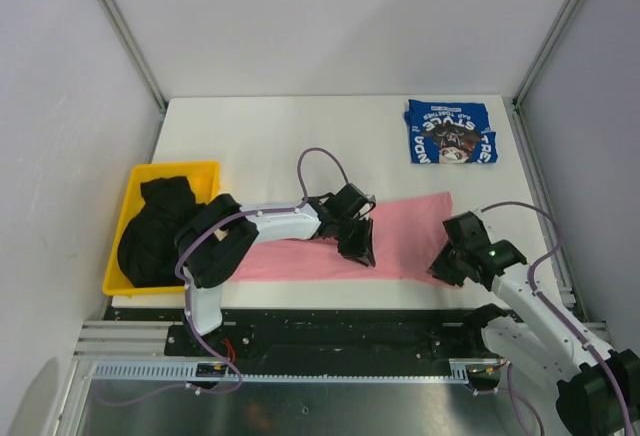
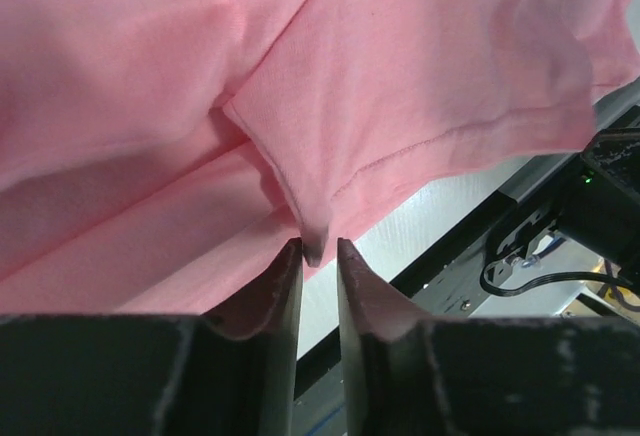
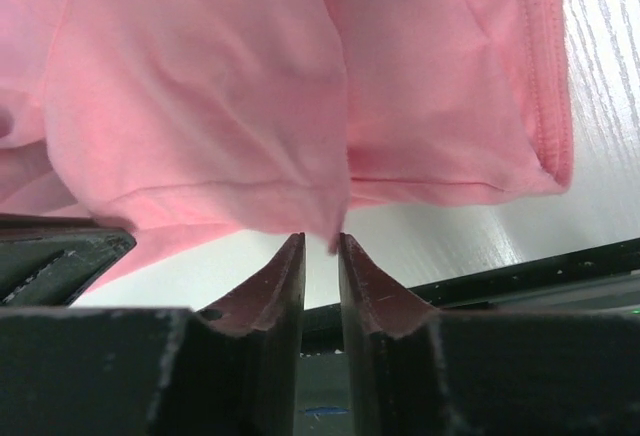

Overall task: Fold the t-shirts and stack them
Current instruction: Fold the other side of the tshirt into a rectangle, then rotate the tshirt 90 degrees

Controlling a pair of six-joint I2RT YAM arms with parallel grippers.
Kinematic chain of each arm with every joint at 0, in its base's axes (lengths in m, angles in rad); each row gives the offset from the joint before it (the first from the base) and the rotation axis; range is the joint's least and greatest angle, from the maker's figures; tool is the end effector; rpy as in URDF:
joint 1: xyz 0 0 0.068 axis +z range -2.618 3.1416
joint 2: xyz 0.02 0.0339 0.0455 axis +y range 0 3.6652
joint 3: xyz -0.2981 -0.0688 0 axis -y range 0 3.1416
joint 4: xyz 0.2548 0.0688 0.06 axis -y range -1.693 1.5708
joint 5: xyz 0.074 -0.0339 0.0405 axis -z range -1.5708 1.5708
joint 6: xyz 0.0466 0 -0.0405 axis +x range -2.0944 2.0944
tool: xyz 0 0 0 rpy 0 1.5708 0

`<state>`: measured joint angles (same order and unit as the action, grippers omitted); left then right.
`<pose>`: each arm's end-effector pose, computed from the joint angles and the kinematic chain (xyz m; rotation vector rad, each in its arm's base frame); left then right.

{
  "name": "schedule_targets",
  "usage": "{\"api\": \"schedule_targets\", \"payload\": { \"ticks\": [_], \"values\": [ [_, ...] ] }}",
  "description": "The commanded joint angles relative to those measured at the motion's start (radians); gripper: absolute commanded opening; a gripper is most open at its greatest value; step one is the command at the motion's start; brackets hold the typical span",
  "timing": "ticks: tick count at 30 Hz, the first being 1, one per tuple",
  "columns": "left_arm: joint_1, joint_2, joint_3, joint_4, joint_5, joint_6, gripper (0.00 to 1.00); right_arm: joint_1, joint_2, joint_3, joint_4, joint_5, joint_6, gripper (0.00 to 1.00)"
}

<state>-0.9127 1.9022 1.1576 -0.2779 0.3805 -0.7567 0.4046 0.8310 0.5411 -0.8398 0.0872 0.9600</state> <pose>0.2347 -0.3319 0.1668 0.3812 2.8691 -0.9760 0.1227 0.0481 0.2094 0.7742 2.6183 0.2935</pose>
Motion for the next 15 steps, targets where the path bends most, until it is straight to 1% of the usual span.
{"api": "schedule_targets", "payload": {
  "ticks": [1, 3, 5, 9, 15],
  "values": [
    [-0.001, -0.064, 0.003, 0.006, 0.029, 0.021, 0.30, -0.017, -0.066, 0.029, -0.011, -0.045, -0.008, 0.31],
    [0.007, -0.097, -0.016, 0.004, 0.031, 0.032, 0.36, -0.020, -0.091, 0.057, -0.027, -0.039, 0.002, 0.37],
    [0.021, -0.136, -0.036, 0.001, 0.039, 0.044, 0.39, -0.023, -0.093, 0.078, -0.029, -0.031, 0.015, 0.39],
    [0.060, -0.197, -0.080, -0.014, 0.039, 0.076, 0.40, -0.012, -0.021, 0.086, 0.023, -0.023, 0.073, 0.37],
    [0.141, -0.252, -0.129, -0.064, -0.006, 0.142, 0.39, 0.010, 0.123, 0.085, 0.178, 0.021, 0.174, 0.38]
  ]
}}
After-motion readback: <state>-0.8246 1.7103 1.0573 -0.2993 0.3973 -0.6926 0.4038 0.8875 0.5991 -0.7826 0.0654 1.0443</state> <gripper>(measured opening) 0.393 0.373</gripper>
